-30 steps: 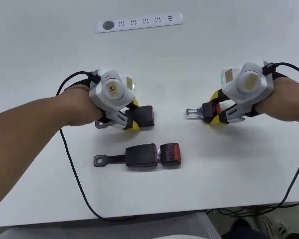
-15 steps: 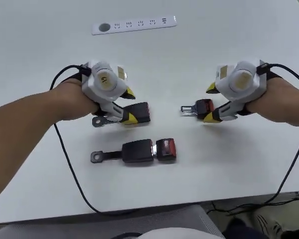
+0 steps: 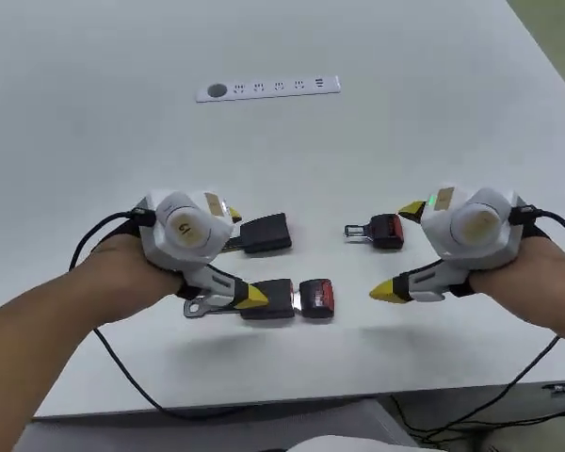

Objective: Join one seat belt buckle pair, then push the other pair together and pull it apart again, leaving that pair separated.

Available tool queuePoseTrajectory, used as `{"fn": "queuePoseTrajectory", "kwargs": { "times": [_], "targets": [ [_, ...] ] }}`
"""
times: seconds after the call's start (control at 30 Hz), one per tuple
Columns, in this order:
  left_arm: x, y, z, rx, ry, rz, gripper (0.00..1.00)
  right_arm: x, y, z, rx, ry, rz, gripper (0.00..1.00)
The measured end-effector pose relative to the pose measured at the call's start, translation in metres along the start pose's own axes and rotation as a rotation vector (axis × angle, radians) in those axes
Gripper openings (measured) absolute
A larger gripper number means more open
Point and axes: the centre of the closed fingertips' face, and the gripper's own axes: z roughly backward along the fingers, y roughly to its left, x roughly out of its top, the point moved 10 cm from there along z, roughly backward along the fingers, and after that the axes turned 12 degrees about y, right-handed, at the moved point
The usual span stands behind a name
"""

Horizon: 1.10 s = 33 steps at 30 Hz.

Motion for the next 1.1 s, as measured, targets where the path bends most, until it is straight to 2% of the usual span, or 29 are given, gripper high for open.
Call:
{"fn": "queuePoseTrajectory", "kwargs": {
  "times": [0.13,0.2,0.3,0.33,0.4,0.43,0.53,0.63,0.73,0.77,0.87,1.1],
  "targets": [
    [-0.012,-0.014,0.010,0.027,-0.010,0.050,0.88,-0.006,0.008,0.007,-0.015,-0.011,-0.060,0.82],
    [-0.025,-0.017,0.017,0.041,-0.013,0.081,0.90,-0.009,0.014,0.012,-0.031,-0.035,-0.093,0.85],
    [-0.045,-0.022,0.029,0.072,-0.016,0.142,0.92,-0.017,0.020,0.017,-0.040,-0.036,-0.116,0.91],
    [-0.058,-0.020,0.033,0.089,-0.023,0.177,0.94,-0.022,0.021,0.018,-0.044,-0.039,-0.125,0.92],
    [-0.074,-0.025,0.038,0.092,-0.024,0.237,0.95,-0.032,0.021,0.019,-0.045,-0.036,-0.161,0.94],
    [-0.079,-0.028,0.040,0.094,-0.024,0.247,0.96,-0.037,0.020,0.020,-0.048,-0.036,-0.177,0.94],
    [-0.102,-0.033,0.045,0.115,0.002,0.298,1.00,-0.046,0.024,0.026,-0.030,-0.056,-0.240,0.96],
    [-0.115,-0.034,0.050,0.124,-0.001,0.363,1.00,-0.054,0.024,0.029,-0.047,-0.054,-0.256,1.00],
    [-0.118,-0.035,0.056,0.143,-0.016,0.388,1.00,-0.055,0.023,0.036,-0.089,-0.066,-0.255,1.00],
    [-0.116,-0.036,0.060,0.149,-0.035,0.405,1.00,-0.052,0.024,0.042,-0.104,-0.086,-0.266,1.00],
    [-0.120,-0.037,0.061,0.157,-0.053,0.430,1.00,-0.051,0.021,0.043,-0.111,-0.107,-0.298,1.00],
    [-0.119,-0.040,0.066,0.170,-0.076,0.444,1.00,-0.045,0.025,0.044,-0.118,-0.111,-0.291,1.00]
  ]
}}
